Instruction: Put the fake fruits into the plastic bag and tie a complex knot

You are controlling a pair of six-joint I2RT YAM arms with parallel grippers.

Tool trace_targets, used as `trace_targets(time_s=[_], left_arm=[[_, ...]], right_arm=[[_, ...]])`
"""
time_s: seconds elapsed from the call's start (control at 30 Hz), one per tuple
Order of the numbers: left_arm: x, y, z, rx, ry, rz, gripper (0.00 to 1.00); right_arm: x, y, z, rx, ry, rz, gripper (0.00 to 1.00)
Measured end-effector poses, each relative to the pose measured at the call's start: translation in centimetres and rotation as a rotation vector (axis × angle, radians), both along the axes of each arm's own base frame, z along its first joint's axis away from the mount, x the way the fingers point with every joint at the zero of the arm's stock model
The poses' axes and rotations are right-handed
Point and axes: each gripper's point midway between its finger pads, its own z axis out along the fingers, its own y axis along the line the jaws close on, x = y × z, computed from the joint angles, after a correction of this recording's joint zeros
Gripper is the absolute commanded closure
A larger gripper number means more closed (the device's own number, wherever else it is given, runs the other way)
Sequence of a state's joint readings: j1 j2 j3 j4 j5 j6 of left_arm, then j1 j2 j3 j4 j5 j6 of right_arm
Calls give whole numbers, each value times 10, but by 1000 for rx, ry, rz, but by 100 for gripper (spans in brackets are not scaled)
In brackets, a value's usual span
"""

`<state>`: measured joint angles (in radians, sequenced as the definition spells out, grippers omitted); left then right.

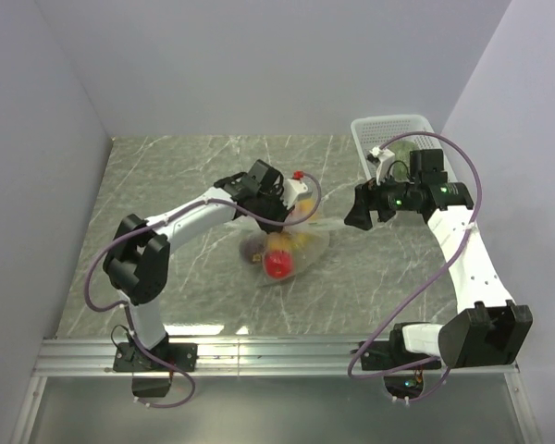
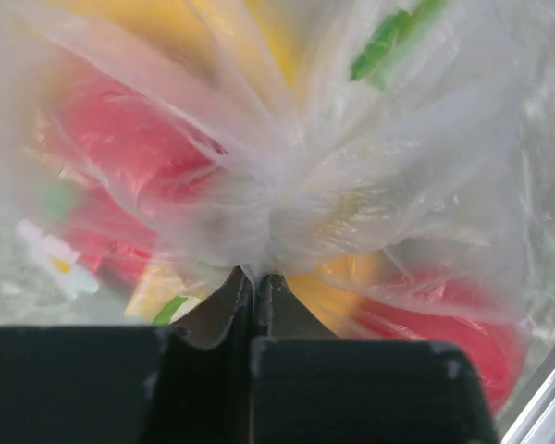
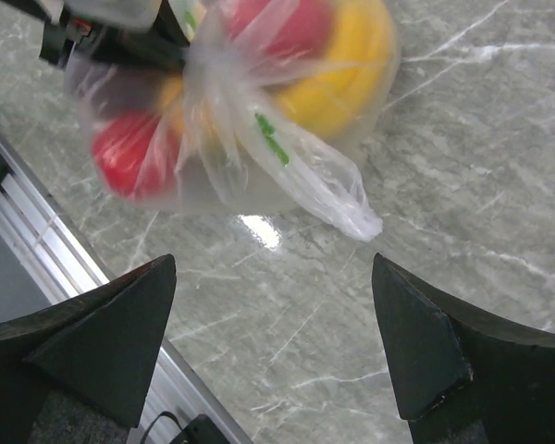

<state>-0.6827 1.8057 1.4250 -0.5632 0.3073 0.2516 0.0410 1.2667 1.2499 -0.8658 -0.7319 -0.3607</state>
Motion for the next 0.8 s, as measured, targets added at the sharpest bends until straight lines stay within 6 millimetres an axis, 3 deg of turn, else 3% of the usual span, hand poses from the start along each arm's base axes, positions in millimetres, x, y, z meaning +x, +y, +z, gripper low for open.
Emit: trace_targets(time_s=[0.13, 0.27, 0.43, 0.57, 0.67, 0.8], left_arm=[[36, 10, 18, -19, -20, 136, 100], [93, 50, 54, -82, -59, 398, 100], [162, 144, 90, -123, -142, 750, 100], [200, 220, 107, -110, -228, 983, 99], [222, 270, 105, -90, -273, 1139, 99], [235, 301, 85, -59, -281, 1264, 94]], right_arm=[[-1, 0, -4, 6, 11, -1, 7], [0, 1, -3, 17, 9, -3, 7], [4, 2, 0, 27, -7, -6, 6], [7, 3, 0, 32, -18, -10, 6], [8, 3, -2, 38, -14, -14, 5], [13, 6, -6, 62, 0, -20, 4]])
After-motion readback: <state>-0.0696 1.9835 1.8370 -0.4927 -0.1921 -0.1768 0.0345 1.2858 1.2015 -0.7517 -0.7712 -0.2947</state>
